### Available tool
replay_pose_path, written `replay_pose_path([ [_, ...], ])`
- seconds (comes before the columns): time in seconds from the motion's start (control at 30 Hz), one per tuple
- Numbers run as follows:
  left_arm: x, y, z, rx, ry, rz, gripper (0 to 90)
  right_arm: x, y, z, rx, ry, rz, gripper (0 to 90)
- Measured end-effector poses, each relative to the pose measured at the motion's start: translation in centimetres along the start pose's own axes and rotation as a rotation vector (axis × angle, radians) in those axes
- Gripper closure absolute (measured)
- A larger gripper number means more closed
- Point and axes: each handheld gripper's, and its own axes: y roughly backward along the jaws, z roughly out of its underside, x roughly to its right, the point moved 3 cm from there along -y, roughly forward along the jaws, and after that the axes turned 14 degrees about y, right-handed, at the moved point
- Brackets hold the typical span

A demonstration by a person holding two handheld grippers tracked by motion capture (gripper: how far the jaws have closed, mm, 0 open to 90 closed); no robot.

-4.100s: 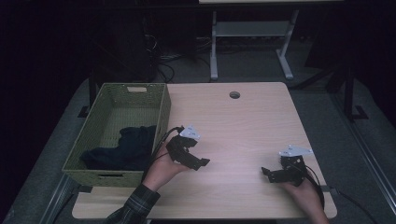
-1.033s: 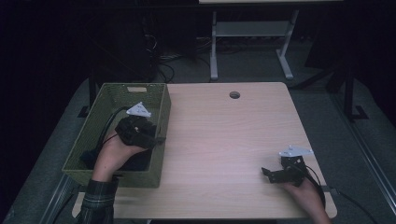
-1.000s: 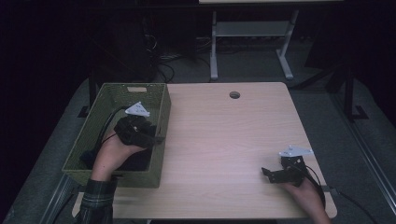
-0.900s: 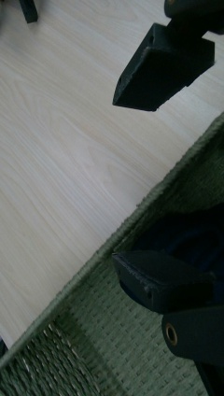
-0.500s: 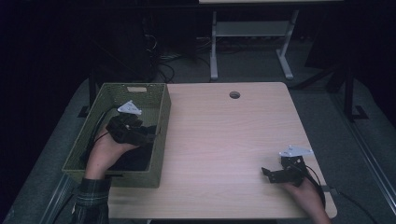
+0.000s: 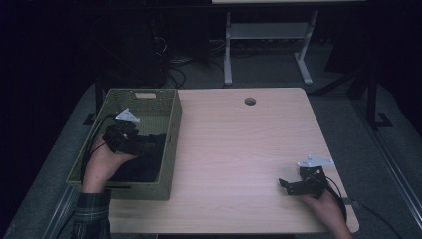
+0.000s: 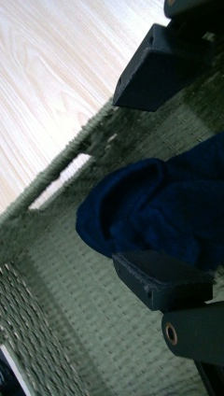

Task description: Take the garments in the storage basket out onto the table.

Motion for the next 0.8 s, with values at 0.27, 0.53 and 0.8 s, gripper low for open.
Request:
replay_pose_path([
  [0.27,-0.8,0.1,0.8,-0.047,0.025,-0.024,20.8,0.0,0.0,0.0,0.001,0.001,-0.001,2.3],
  [0.53,-1.7,-1.0,1.5,-0.105,0.042,-0.038,21.2,0.0,0.0,0.0,0.001,0.002,0.000,2.3],
  [0.8,-2.7,-1.6,2.2,-0.157,0.059,-0.068,23.3,0.0,0.0,0.0,0.001,0.002,0.000,2.3],
])
